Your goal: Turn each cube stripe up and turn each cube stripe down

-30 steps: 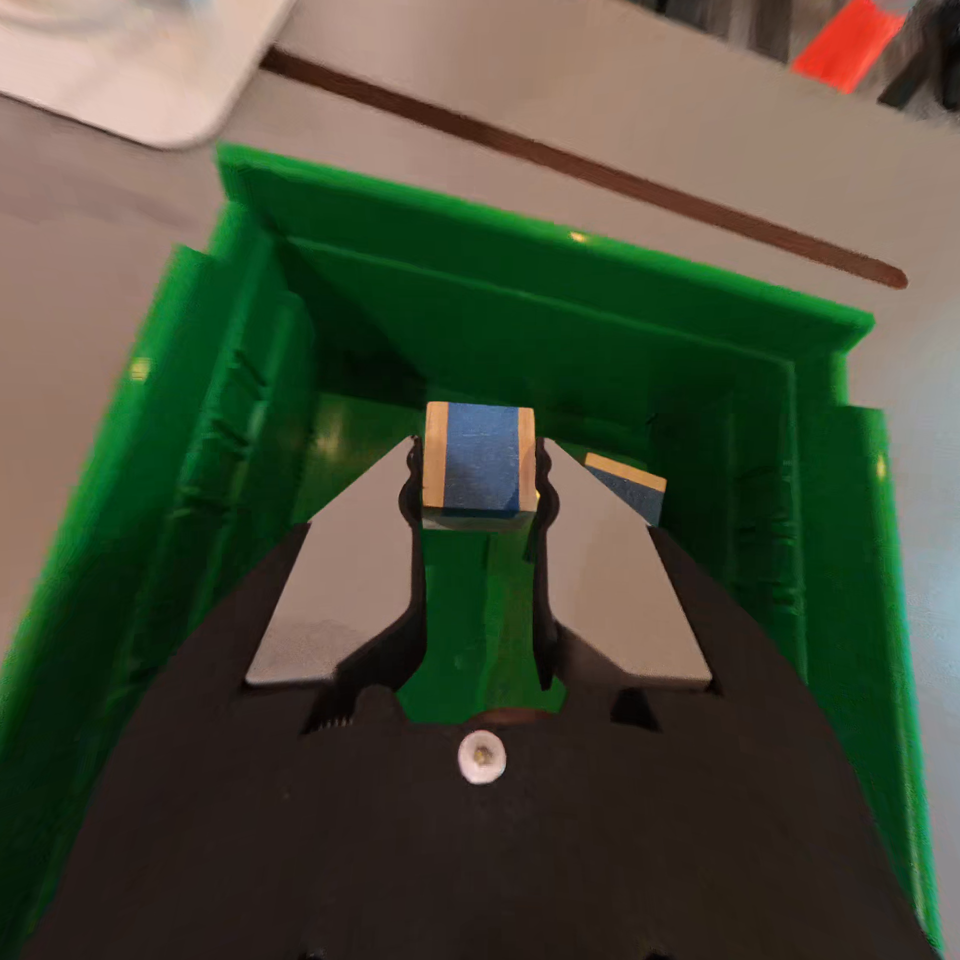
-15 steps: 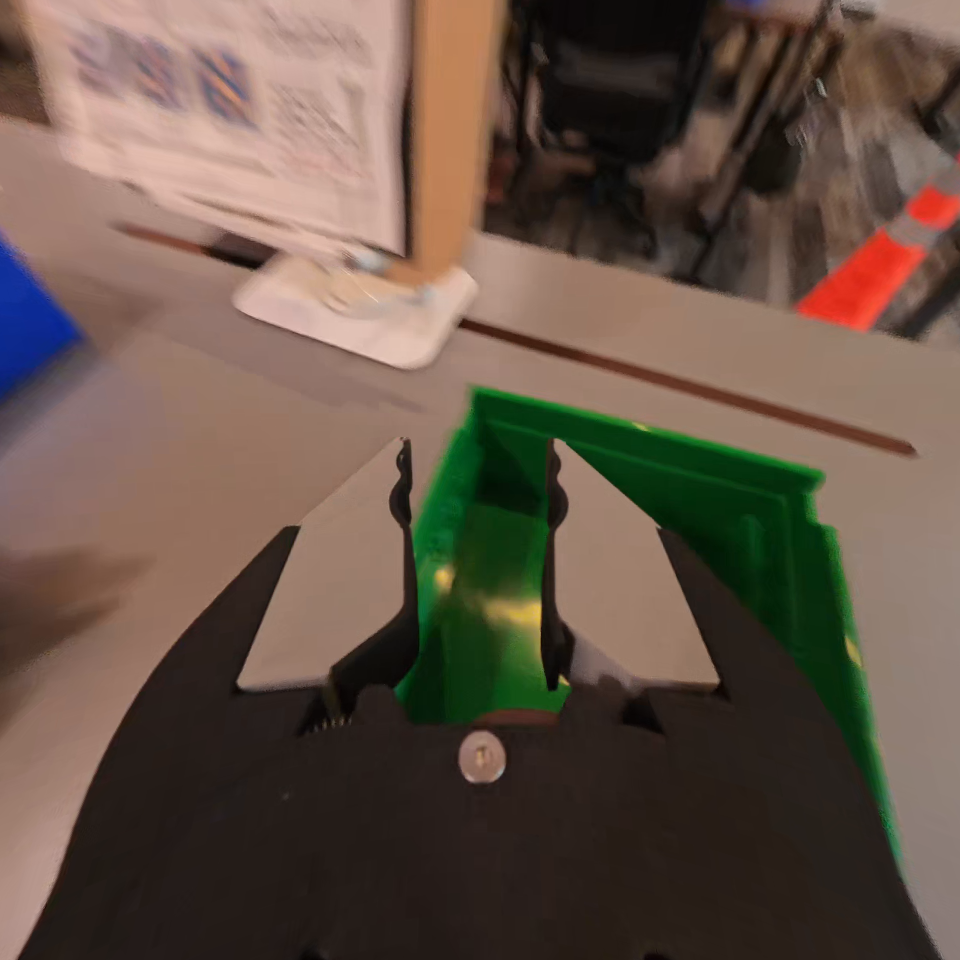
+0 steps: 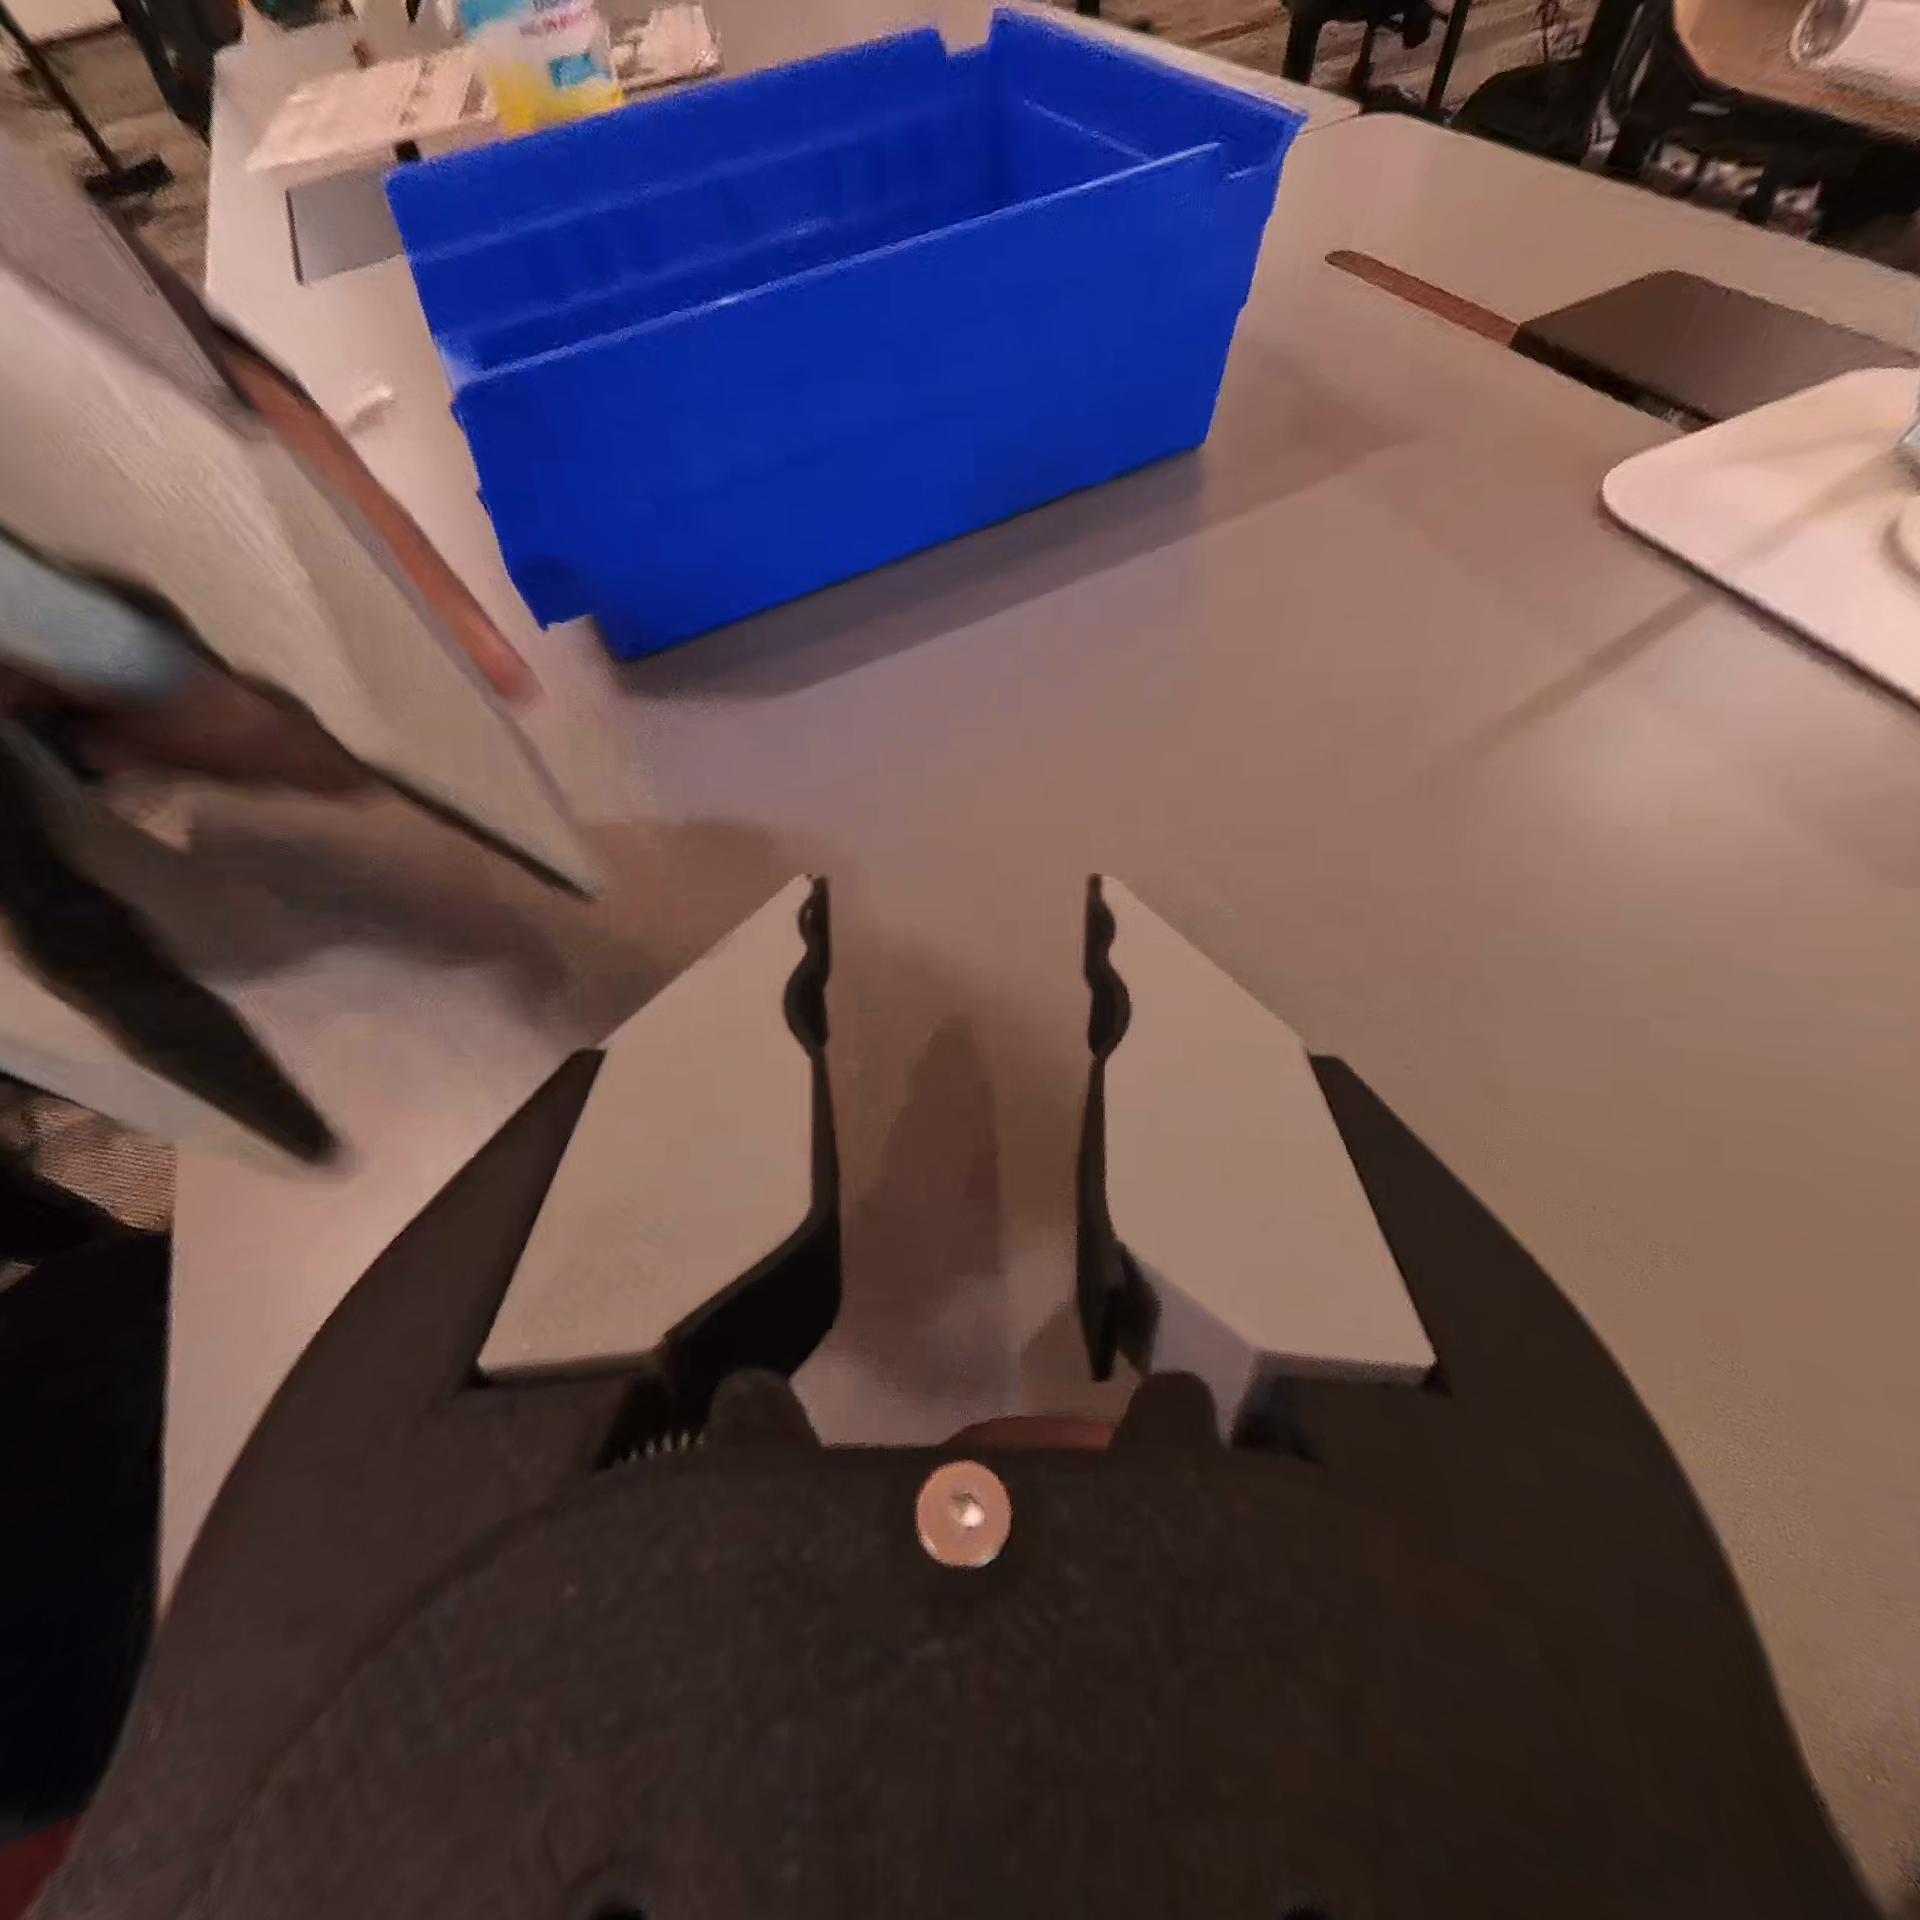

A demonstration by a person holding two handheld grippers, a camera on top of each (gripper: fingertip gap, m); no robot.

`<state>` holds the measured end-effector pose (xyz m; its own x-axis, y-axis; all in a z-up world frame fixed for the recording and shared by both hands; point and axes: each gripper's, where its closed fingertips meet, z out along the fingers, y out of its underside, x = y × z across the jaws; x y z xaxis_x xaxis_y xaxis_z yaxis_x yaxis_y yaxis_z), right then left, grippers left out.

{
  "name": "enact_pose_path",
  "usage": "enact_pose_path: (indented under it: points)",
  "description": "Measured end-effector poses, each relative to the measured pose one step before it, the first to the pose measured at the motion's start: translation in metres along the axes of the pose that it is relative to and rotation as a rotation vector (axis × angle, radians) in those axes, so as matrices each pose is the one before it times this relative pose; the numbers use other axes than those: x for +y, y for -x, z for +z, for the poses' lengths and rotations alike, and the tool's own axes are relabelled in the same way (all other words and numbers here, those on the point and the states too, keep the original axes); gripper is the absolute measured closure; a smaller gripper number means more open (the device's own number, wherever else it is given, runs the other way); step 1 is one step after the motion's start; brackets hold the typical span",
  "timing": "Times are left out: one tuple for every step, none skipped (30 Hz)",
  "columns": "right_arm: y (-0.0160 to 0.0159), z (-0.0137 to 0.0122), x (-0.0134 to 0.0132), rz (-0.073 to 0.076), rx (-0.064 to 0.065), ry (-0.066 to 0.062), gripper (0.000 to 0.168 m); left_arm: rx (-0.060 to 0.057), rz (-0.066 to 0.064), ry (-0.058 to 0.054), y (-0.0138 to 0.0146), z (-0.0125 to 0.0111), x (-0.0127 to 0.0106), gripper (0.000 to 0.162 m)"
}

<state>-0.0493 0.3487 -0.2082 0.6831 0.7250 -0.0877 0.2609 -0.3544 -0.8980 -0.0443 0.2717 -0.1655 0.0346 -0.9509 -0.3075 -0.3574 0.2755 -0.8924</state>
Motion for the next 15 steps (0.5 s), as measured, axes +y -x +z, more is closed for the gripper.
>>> enact_pose_path:
  points:
    - [-0.00603, -0.00441, -0.0019, -0.0369, 0.0427, -0.0177, 0.121, -0.0101, -0.0198, 0.006, 0.00985, -0.01566, -0.01333, 0.125]
    - [-0.0108, -0.00568, -0.002, -0.0242, 0.0618, -0.0235, 0.121, -0.0385, -0.0309, -0.0011, 0.01898, -0.01763, -0.01206, 0.125]
    - [-0.00824, -0.00519, -0.00102, 0.0074, 0.0294, -0.0122, 0.121, -0.0225, -0.0447, -0.0118, 0.02035, -0.01806, -0.01061, 0.125]
    - [-0.00385, -0.00476, -0.00091, 0.037, -0.0088, -0.0062, 0.119, -0.0023, -0.0496, -0.004, 0.01909, -0.01788, -0.00699, 0.125]
    - [-0.00248, -0.00507, -0.00257, 0.0521, -0.019, -0.0158, 0.118, -0.0055, -0.0397, 0.0187, 0.01945, -0.01665, -0.00122, 0.124]
    - [-0.00191, -0.00538, -0.00409, 0.0517, -0.0162, -0.0238, 0.117, -0.0295, -0.019, 0.0404, 0.02261, -0.01389, 0.00476, 0.123]
    - [-0.00101, -0.00519, -0.00502, 0.0385, -0.0125, -0.0264, 0.117, -0.0582, 0.0044, 0.0601, 0.02662, -0.00975, 0.01085, 0.123]
    - [-0.00066, -0.0045, -0.00507, 0.0198, -0.0051, -0.0251, 0.117, -0.0722, 0.0173, 0.0669, 0.02819, -0.00481, 0.01412, 0.119]
    - [-0.00147, -0.00363, -0.00489, 0.0036, 0.0071, -0.0232, 0.117, -0.0588, 0.0188, 0.0665, 0.02497, 0.00045, 0.0155, 0.116]
    - [-0.00242, -0.00255, -0.00408, -0.0075, 0.0172, -0.0194, 0.117, -0.0214, 0.0152, 0.0682, 0.01762, 0.00443, 0.01574, 0.115]
    - [-0.00218, -0.00141, -0.00167, -0.0136, 0.0165, -0.0079, 0.118, 0.0194, 0.0025, 0.0538, 0.01007, 0.00675, 0.01279, 0.114]
    - [-0.00115, -0.00025, 0.00143, -0.019, 0.0106, 0.01, 0.117, 0.0501, -0.0166, 0.0223, 0.00456, 0.00748, 0.00675, 0.114]
    - [-0.00189, 0.00053, 0.00324, -0.023, 0.0163, 0.0201, 0.117, 0.0572, -0.0266, 0.0015, 0.00306, 0.00719, 0.00235, 0.115]
    - [-0.00387, 0.00063, 0.00275, -0.0273, 0.0312, 0.0144, 0.117, 0.0414, -0.0169, 0.0046, 0.00433, 0.00732, 0.00199, 0.116]
    - [-0.00427, 0.00067, 0.00212, -0.0272, 0.0343, 0.0093, 0.118, 0.0254, 0.0047, 0.0215, 0.00501, 0.00774, 0.00473, 0.116]
